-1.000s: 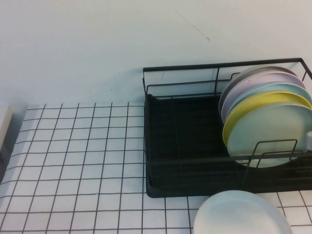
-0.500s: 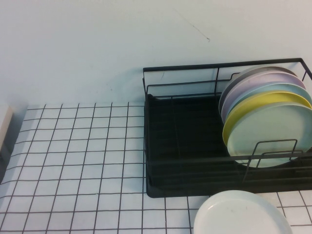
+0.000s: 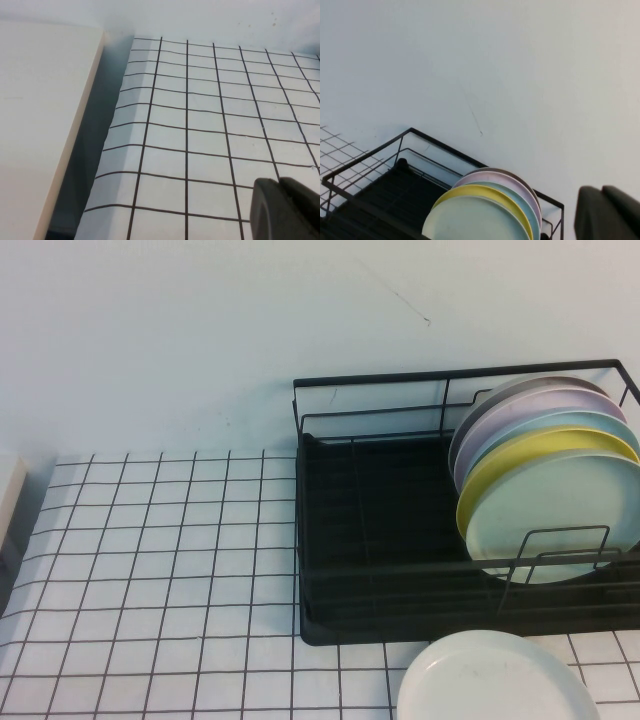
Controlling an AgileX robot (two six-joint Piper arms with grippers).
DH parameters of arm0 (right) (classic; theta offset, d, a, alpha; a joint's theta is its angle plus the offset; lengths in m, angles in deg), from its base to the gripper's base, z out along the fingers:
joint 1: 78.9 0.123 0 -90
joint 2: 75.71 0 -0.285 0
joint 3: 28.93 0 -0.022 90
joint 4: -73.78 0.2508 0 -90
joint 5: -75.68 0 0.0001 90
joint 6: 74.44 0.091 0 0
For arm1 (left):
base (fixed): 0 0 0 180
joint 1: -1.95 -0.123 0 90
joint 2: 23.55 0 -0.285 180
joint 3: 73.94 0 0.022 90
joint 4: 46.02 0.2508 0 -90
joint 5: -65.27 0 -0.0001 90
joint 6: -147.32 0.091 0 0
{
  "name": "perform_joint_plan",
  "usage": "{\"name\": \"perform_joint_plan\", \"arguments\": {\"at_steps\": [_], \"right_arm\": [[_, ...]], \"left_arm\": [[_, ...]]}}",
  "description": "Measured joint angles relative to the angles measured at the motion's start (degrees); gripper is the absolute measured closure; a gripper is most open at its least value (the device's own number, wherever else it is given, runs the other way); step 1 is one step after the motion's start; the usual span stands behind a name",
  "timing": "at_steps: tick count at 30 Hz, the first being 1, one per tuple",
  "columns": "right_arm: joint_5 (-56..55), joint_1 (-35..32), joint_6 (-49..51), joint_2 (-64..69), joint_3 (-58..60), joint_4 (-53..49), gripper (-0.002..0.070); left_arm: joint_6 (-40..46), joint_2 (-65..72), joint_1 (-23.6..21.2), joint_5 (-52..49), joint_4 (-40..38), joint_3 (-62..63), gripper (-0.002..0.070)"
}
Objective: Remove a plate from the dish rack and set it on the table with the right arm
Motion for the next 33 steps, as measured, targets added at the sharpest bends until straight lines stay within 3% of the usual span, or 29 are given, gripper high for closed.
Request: {"name": "perform_joint_plan", "arguments": {"at_steps": [10, 19, 23, 28, 33], "right_arm": [[3.07, 0.00, -0.95, -2.29, 4.04, -4.65, 0.0678], [-9.96, 0.00, -3.69, -2.29, 15.98, -2.85, 0.0678], [-22.15, 0.00, -3.79, -2.29, 24.62, -2.73, 0.0678], [-35.05, 0.00, 9.33, -2.29, 35.78, -13.45, 0.0678], [-37.06, 0.00, 22.83, -4.10, 45.00, -21.47, 0.0678]], "left_arm": [[0.00, 0.00, 0.00, 0.00, 0.00, 0.00, 0.0678], [0.00, 0.00, 0.00, 0.00, 0.00, 0.00, 0.0678], [0.00, 0.00, 0.00, 0.00, 0.00, 0.00, 0.0678], [0.00, 0.00, 0.00, 0.00, 0.00, 0.00, 0.0678], [0.00, 0.00, 0.00, 0.00, 0.00, 0.00, 0.0678]]}}
